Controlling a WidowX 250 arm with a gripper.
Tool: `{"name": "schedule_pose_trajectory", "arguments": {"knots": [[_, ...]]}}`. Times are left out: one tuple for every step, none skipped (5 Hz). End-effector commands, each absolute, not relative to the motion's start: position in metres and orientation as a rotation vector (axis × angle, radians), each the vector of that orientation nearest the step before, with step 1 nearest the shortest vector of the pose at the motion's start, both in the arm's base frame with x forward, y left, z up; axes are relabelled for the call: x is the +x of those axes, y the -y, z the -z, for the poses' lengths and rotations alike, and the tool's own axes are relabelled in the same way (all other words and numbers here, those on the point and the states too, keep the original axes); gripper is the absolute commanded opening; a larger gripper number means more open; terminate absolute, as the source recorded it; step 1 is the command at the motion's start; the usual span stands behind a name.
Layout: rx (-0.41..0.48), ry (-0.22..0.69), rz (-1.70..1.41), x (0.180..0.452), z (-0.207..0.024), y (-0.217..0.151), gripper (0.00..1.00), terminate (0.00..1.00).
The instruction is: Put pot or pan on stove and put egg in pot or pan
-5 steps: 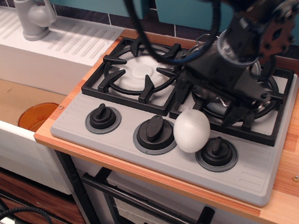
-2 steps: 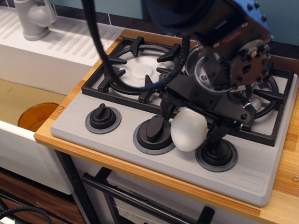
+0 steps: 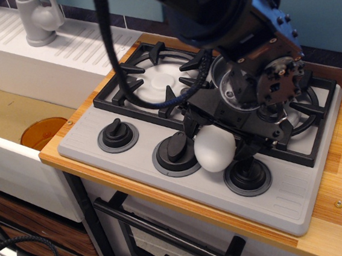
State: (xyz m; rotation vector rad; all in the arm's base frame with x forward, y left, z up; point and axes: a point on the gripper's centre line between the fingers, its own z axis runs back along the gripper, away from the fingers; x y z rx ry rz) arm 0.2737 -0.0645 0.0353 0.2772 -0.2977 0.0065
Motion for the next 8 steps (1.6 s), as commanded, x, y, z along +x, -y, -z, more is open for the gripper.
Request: {"name": "schedule_pose_trajectory", "arguments": {"knots": [[0.260, 0.319, -0.019, 0.284, -0.041, 0.073, 0.00, 0.00], [0.263, 0.299, -0.025, 0.283, -0.050, 0.077, 0.00, 0.00], [0.278, 0.281, -0.024, 0.278, -0.069, 0.078, 0.00, 0.00], [0.321, 0.256, -0.046, 0.281, -0.100, 0.082, 0.00, 0.00], [0.337, 0.238, -0.050, 0.292, -0.127, 0.085, 0.00, 0.00], [0.364, 0.261, -0.068, 0.319, -0.136, 0.086, 0.00, 0.00], [0.352, 0.293, -0.065, 0.347, -0.131, 0.082, 0.00, 0.00], [0.334, 0.324, -0.057, 0.361, -0.120, 0.077, 0.00, 0.00]]}}
